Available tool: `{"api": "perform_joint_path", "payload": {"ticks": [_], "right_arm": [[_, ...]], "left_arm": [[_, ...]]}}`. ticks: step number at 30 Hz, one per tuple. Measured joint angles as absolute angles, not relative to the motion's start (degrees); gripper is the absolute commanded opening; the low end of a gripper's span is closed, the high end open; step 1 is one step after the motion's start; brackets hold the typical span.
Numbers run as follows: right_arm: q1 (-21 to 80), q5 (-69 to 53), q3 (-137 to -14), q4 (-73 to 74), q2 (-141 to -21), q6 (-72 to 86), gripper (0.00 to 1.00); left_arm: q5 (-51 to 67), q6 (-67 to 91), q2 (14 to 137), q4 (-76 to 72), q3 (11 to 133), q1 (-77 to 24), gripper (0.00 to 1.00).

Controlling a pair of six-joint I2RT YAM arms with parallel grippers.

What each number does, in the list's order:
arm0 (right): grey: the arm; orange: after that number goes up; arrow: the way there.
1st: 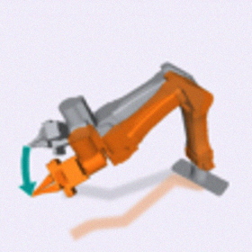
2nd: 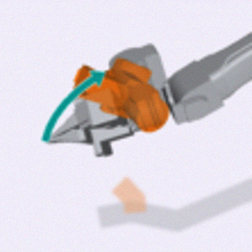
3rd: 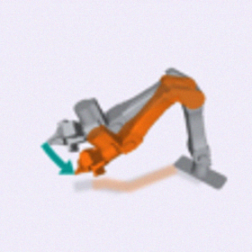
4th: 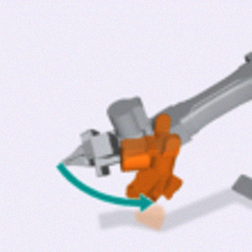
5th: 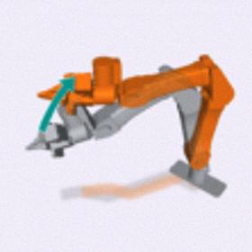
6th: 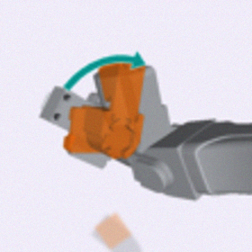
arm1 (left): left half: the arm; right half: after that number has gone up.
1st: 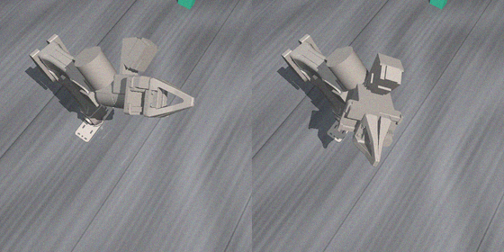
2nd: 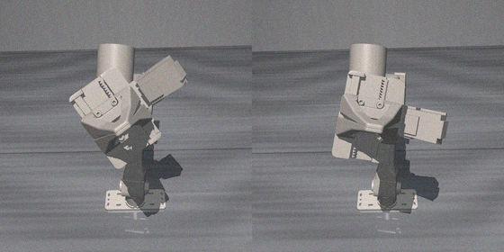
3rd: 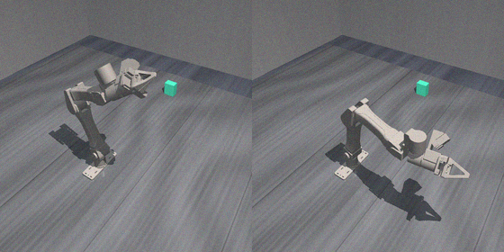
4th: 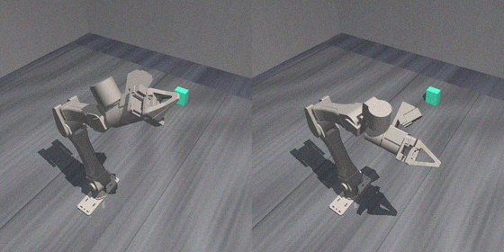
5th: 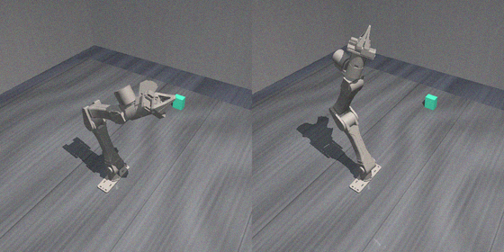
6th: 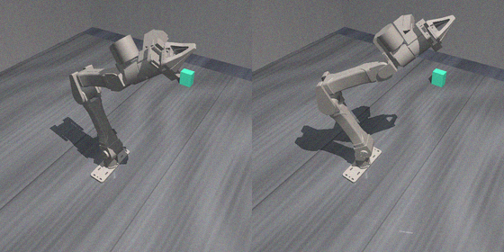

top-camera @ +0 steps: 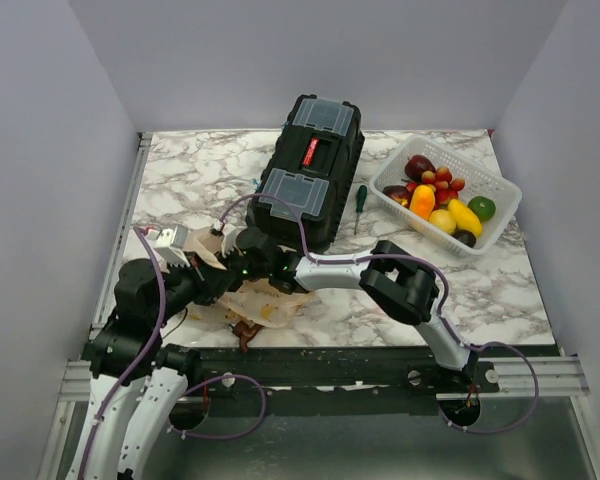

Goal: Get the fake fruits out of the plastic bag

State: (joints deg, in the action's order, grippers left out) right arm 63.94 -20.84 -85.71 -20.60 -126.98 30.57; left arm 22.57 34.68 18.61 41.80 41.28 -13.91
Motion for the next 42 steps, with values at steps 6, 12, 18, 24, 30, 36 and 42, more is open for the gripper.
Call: {"api": "perform_joint_path", "payload": {"ticks": [6,12,18,24,30,36,42], "right_arm": [[63.9,-22.6,-85.9,-23.2,-128.3,31.5,1.00],[63.9,-23.4,-89.3,-22.9,-132.6,31.5,1.00],[64.0,-22.2,-90.7,-20.5,-133.9,30.7,0.87],[64.0,-18.2,-93.2,-17.0,-135.4,29.9,0.63],[63.9,-14.8,-93.2,-16.4,-135.2,30.0,0.45],[63.5,-10.8,-89.4,-15.9,-131.9,29.9,0.26],[62.5,-6.1,-84.2,-13.8,-125.7,28.9,0.17]], "left_arm": [[25.6,36.3,29.2,35.3,44.8,-13.9,0.00],[29.0,36.9,34.3,32.4,44.9,-14.0,0.00],[28.6,35.3,33.1,34.9,44.9,-14.0,0.00],[25.8,32.4,29.0,40.5,45.0,-14.0,0.00],[21.8,31.1,21.7,44.0,43.5,-14.0,0.00],[17.1,31.1,13.0,45.0,39.9,-14.0,0.00],[14.2,31.1,11.2,45.2,39.4,-14.0,0.00]]}}
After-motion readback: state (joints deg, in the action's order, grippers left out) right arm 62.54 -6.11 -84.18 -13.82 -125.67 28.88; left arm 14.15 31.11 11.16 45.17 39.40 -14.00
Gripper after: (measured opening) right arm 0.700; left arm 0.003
